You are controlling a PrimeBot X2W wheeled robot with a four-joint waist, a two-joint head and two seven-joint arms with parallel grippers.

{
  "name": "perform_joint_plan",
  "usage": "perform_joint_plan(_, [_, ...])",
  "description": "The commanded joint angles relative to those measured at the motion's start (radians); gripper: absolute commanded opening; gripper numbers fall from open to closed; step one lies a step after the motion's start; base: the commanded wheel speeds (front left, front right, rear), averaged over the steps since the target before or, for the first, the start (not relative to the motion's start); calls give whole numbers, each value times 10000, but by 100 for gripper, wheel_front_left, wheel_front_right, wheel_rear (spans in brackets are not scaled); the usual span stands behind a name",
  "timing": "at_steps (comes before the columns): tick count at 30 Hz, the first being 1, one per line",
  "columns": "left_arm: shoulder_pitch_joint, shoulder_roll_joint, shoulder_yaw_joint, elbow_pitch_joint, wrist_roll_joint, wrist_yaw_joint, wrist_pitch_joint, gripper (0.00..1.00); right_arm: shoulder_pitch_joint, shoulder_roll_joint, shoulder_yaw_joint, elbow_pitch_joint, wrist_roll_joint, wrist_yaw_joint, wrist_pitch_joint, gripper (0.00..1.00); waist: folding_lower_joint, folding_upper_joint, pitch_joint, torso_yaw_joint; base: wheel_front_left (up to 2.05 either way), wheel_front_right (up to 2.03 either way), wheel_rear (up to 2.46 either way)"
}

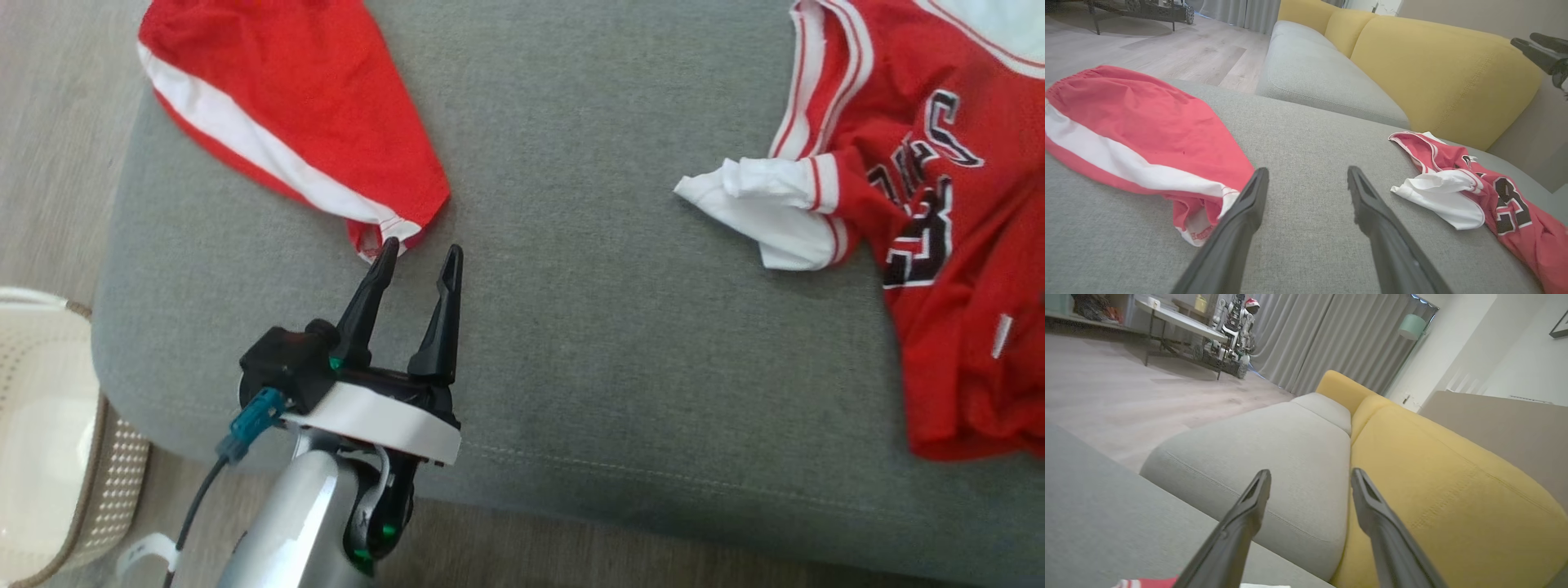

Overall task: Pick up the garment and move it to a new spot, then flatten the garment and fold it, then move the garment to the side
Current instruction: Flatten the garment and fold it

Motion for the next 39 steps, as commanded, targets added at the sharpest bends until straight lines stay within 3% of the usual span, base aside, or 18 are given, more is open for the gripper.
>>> perform_joint_plan(1, [-266, 62, 382, -288, -43, 39, -61, 100, 271, 262, 7, -448, -19, -4, -154, 100, -1, 0, -184, -208, 0, 0, 0])
perform_joint_plan(5, [-231, 62, 560, -286, 40, 37, -61, 100, 1145, 1100, 218, -1332, 303, -4, -251, 100, -1, 0, -566, -706, 0, 0, 0])
perform_joint_plan(11, [-120, 62, 846, -317, 106, 13, -61, 100, 3280, 2038, 494, -3615, 1250, -4, -261, 100, -1, 0, -1233, -1476, 0, 0, 0])
perform_joint_plan(25, [524, 62, 1115, -305, 218, -69, -61, 100, 8613, 3490, 1132, -7324, 1968, -4, -263, 100, -1, 0, -2019, -2336, 0, 0, 0])
perform_joint_plan(30, [769, 62, 1136, -247, 277, -114, -61, 100, 9848, 3831, 793, -7635, 1590, -4, -263, 100, -1, 0, -2033, -2347, 0, 0, 0])
perform_joint_plan(39, [737, 62, 1158, -223, 398, -188, -61, 100, 10145, 4282, -897, -7057, 842, -4, -263, 100, -1, 0, -1788, -2340, 0, 0, 0])
